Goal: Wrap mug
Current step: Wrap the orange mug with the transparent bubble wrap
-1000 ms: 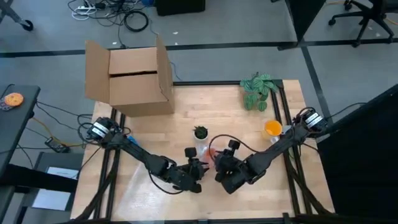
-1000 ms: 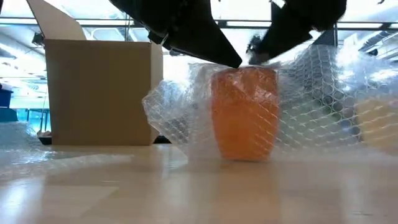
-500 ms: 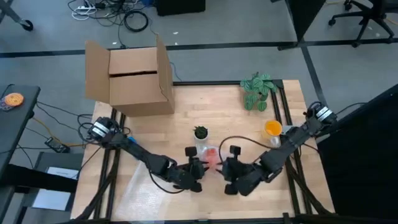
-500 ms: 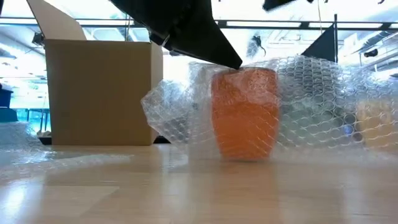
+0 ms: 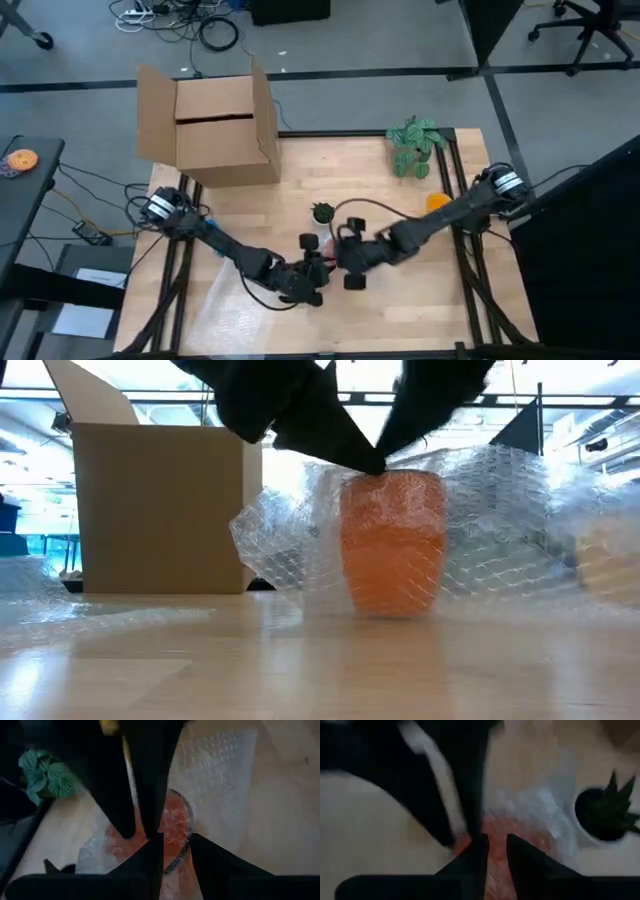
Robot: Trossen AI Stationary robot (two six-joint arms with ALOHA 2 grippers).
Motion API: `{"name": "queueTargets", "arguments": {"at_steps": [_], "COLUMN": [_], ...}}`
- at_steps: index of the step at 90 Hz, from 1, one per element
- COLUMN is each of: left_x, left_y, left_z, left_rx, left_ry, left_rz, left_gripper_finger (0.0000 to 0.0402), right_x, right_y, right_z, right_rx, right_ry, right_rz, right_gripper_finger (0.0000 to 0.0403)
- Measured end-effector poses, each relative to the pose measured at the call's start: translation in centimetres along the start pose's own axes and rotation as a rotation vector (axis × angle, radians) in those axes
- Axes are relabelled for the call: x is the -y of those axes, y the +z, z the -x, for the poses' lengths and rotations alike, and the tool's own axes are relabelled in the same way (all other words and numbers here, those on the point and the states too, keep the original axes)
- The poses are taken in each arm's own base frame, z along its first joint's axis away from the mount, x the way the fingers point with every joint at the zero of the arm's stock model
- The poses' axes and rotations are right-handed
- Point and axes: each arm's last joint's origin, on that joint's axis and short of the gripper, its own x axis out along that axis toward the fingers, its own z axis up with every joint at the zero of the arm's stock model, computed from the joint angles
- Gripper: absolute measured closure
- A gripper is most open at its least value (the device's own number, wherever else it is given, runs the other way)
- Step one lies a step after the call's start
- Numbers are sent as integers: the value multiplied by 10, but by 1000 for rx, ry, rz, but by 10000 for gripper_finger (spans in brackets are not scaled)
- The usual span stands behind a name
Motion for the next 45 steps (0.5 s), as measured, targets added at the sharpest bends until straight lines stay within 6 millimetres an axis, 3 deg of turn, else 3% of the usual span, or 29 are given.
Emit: {"name": "queueTargets", "arguments": {"at_steps": [16,27,45], "left_x": [-12,-23,-30], "left_y": [15,20,-6], "left_z": [31,58,79], "left_rx": [31,12,-225], "left_ry": [-5,-28,-56], "left_rz": [-65,-91,-79], "left_gripper_finger": [318,318,318], "right_x": [12,17,19], "right_y": [-4,-4,-5], "right_z": [-24,-27,-29], "right_rx": [-92,-112,-144], "right_ry": [66,93,194], "right_rz": [18,27,39], "right_gripper_finger": [374,380,381]}}
